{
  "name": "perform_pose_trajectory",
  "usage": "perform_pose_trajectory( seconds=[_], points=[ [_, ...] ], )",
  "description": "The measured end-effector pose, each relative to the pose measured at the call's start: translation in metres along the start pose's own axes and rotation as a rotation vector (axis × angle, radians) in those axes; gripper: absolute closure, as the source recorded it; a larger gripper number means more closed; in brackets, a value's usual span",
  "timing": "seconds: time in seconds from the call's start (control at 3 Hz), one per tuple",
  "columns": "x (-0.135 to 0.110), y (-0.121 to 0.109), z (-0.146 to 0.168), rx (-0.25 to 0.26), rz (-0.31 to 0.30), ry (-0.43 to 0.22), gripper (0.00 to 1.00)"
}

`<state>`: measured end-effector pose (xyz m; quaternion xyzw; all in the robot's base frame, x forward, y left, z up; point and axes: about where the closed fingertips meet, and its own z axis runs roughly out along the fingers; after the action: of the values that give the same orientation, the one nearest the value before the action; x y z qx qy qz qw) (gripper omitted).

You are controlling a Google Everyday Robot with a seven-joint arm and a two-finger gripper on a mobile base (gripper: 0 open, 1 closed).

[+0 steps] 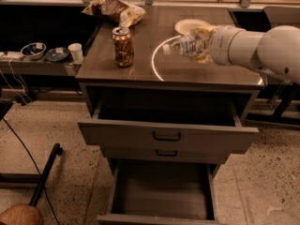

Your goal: Pick blue plastic bottle from bottom drawer and place on counter

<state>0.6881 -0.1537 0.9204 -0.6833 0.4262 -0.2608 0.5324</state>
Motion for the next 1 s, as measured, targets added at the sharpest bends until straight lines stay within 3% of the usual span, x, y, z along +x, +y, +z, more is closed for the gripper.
perform_pose_trajectory(
  seconds=[0.67,1.0],
  points=[
    [0.006,0.024,0.014,-0.075,0.075,-0.036,0.54],
    [0.007,0.024,0.014,-0.076,0.079,-0.034,0.3]
  ],
)
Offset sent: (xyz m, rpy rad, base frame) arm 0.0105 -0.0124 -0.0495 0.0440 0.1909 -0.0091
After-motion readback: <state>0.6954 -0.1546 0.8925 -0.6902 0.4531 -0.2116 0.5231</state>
